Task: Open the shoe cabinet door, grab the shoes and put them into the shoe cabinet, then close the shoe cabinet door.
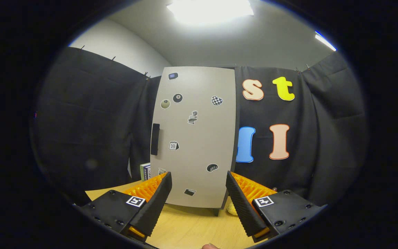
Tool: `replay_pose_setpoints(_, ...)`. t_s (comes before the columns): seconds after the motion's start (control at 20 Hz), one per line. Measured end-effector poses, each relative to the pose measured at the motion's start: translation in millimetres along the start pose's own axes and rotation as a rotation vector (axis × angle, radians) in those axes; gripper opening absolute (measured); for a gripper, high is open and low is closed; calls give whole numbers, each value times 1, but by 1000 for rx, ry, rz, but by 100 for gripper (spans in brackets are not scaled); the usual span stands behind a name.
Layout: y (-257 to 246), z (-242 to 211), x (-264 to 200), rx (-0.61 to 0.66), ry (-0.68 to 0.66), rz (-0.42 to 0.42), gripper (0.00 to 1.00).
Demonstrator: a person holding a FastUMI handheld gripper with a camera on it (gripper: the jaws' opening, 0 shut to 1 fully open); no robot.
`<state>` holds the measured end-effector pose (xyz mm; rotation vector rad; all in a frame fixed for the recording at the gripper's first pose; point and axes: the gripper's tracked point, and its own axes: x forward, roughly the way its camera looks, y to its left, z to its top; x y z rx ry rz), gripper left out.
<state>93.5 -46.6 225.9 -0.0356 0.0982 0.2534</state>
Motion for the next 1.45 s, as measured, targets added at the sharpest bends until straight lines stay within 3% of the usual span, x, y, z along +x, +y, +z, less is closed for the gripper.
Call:
replay_pose_setpoints(0.25, -11, 0, -25, 39, -20, -51, 98)
replay_pose_setpoints(0.95, -37, 19, -59, 120, -70, -297, 97)
replay_pose_setpoints(1.45, -35, 22, -64, 87, -60, -316, 97)
